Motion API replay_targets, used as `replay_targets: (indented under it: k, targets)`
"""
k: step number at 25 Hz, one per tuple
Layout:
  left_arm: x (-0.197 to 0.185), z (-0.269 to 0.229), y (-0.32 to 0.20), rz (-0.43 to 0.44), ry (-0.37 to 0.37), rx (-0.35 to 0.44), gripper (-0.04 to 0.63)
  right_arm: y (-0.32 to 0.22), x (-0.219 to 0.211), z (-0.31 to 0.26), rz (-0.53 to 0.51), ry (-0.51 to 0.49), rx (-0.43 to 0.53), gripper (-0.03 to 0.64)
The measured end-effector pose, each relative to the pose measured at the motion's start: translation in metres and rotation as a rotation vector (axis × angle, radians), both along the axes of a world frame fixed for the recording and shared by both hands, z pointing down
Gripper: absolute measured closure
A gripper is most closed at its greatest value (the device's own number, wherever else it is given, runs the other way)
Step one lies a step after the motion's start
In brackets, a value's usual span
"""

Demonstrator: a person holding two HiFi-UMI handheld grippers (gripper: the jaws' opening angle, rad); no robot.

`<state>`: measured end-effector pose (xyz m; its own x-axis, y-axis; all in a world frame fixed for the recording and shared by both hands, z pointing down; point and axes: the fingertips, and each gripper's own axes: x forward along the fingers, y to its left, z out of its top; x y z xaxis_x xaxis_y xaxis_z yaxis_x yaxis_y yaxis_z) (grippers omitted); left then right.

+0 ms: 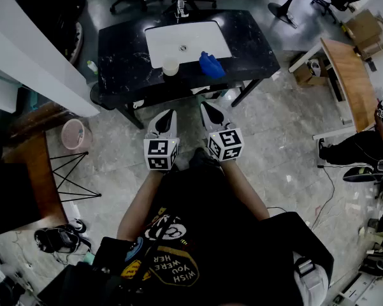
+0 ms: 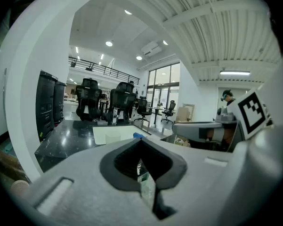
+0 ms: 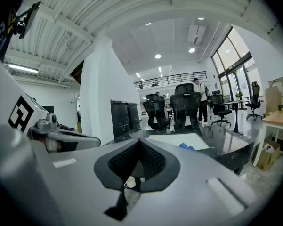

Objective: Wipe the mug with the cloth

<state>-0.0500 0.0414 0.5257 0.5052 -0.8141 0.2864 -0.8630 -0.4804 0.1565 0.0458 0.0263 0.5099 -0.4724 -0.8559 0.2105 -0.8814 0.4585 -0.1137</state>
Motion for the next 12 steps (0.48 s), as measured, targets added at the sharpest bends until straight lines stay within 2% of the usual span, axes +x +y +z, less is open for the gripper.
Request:
replay_targets:
  k: [12]
  targets:
    - [0.0022,0.0006,-0.0050,0.022,0.001,0.007,0.594,-0.0026,-0.0046,0.0055,-0.013,0.020,-0.002,0.615]
